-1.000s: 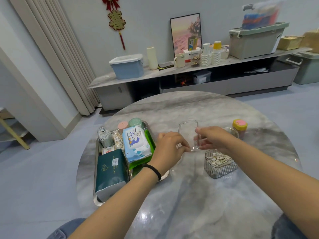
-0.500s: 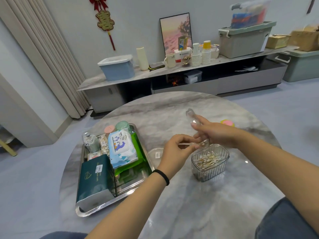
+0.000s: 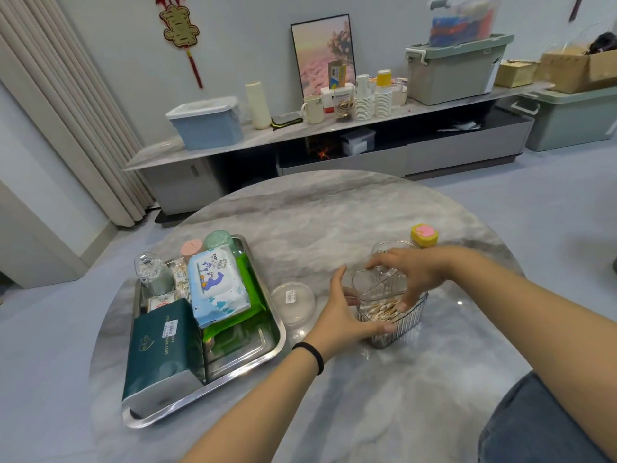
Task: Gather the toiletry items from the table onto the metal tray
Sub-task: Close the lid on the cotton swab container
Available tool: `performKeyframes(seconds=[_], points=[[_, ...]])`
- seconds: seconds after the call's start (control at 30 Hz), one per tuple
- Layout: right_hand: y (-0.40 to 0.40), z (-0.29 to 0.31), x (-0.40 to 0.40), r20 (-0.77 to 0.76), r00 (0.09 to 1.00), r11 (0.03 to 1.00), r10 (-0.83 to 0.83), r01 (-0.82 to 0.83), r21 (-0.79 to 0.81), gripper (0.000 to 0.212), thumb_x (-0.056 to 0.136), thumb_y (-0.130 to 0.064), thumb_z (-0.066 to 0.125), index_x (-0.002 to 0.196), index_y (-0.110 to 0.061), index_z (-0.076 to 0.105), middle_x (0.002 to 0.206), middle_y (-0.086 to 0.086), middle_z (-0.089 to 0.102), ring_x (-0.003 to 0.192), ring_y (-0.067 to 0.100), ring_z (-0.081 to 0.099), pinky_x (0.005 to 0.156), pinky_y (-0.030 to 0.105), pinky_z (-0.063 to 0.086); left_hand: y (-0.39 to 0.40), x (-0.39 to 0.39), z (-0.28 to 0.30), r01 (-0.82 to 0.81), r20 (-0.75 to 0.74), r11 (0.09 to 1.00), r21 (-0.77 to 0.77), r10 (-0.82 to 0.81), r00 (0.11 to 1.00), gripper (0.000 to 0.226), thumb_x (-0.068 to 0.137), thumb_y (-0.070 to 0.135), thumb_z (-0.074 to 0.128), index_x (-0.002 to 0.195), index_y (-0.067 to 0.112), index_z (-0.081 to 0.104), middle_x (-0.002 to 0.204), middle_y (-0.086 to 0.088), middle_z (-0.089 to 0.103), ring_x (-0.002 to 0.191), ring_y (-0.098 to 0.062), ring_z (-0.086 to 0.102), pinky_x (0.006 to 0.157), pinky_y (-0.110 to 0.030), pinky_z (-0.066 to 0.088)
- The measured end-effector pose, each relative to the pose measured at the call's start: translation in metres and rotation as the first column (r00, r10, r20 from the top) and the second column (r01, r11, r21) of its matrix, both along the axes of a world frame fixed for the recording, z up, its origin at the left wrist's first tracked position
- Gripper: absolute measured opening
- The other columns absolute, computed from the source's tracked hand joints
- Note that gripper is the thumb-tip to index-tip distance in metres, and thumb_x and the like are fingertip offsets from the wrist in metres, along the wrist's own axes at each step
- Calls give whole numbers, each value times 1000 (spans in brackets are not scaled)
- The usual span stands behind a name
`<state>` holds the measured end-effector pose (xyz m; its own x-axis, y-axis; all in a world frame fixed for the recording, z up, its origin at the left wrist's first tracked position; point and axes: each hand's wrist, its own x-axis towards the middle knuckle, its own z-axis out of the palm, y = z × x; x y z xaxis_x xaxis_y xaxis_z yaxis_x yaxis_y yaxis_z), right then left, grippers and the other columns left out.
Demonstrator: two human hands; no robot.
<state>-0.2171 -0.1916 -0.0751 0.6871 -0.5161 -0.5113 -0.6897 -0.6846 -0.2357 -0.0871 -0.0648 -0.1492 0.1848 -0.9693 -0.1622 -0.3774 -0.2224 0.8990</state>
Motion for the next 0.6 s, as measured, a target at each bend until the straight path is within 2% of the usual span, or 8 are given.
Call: performKeyframes(seconds=[0.1, 0.2, 0.27, 0.37, 0.47, 0.6], points=[[2, 0, 3, -42, 998, 999, 36, -36, -13, 98, 68, -31, 81, 144, -35, 20, 145, -2, 31, 136, 23, 32, 110, 40, 33, 1, 8, -2, -26, 10, 999, -32, 27, 1000, 115, 70, 19, 81, 147, 26, -4, 118, -2, 52, 111, -11, 52, 82, -8, 40], [9, -6, 11, -35, 998, 998, 50, -51, -27, 98, 68, -31, 81, 144, -35, 19, 144, 0, 31, 135, 24, 33, 109, 41, 35, 1, 24, 0, -13, 10, 1000, -24, 13, 1000, 115, 71, 17, 79, 147, 29, -8, 119, 1, 52, 111, -7, 52, 72, -1, 41], [11, -9, 16, -7, 999, 997, 43, -43, -59, 100, 67, -33, 82, 144, -36, 18, 144, 0, 31, 136, 25, 31, 108, 42, 35, 1, 34, -1, -1, 26, 1000, -15, 2, 1000, 115, 72, 17, 78, 147, 30, -7, 118, 4, 52, 111, -5, 51, 76, -2, 42], [12, -11, 18, 42, 999, 997, 32, -29, -69, 102, 65, -37, 82, 144, -38, 18, 142, 1, 31, 136, 25, 31, 109, 43, 35, 2, 45, -3, 18, 37, 1000, -7, -18, 999, 111, 71, 21, 79, 149, 29, -1, 121, 5, 51, 116, -7, 50, 92, -16, 39], [15, -13, 21, 60, 997, 998, 58, -56, -38, 103, 64, -40, 82, 144, -37, 18, 142, 1, 33, 135, 23, 33, 109, 41, 35, 5, 48, -2, 40, 56, 999, -10, -39, 998, 101, 74, 23, 78, 148, 29, 10, 124, 8, 49, 118, -5, 47, 94, -17, 36], [18, -18, 25, 78, 995, 995, 68, -62, -73, 102, 64, -37, 83, 144, -34, 20, 141, 0, 35, 131, 21, 38, 107, 37, 37, 7, 49, -1, 58, 141, 997, -46, -51, 989, 90, 74, 26, 77, 146, 30, 22, 130, 5, 49, 123, -10, 49, 98, -19, 39]])
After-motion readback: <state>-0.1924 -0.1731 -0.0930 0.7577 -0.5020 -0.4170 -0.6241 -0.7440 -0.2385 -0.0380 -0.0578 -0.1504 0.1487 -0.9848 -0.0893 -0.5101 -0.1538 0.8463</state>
